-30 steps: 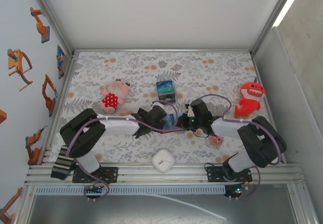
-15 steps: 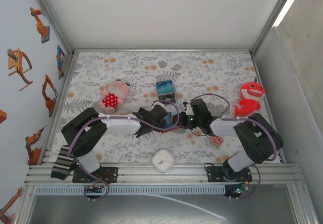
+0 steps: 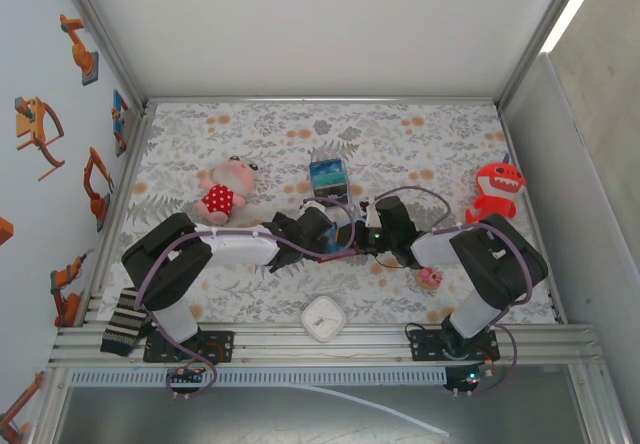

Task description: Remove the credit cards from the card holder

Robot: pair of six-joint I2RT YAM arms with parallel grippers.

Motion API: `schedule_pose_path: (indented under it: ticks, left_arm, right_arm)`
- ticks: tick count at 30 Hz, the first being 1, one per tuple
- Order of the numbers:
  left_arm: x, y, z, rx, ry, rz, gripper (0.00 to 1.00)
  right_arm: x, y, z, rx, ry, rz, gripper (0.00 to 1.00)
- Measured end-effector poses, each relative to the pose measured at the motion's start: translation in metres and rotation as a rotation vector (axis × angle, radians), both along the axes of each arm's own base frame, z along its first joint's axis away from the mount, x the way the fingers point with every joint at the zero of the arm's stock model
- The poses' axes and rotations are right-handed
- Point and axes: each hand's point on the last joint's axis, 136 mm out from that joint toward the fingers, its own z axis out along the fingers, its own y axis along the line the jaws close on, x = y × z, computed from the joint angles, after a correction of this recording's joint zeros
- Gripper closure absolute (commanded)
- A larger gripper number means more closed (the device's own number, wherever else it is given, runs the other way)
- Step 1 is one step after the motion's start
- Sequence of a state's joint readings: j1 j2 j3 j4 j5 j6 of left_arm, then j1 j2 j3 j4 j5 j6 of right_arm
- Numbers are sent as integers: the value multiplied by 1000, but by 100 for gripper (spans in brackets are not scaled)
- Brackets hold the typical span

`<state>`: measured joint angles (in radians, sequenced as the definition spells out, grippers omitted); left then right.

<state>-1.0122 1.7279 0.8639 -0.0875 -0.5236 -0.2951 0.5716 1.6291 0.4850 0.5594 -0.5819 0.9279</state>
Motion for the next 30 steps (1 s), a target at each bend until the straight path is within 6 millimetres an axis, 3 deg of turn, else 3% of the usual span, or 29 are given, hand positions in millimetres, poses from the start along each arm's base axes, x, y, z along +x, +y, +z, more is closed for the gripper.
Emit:
schedule_pose_path:
  ticks: [17, 26, 30]
  left_arm:
    - [1, 1, 0, 7, -4, 5, 3]
    - [1, 1, 0, 8, -5, 5, 3]
    - [1, 2, 0, 9, -6, 6, 3]
  right_arm:
    - [2, -12, 8, 60, -19, -35, 86]
    - [2, -15, 6, 60, -5, -48, 99]
    - [2, -15, 6, 60, -6, -49, 100]
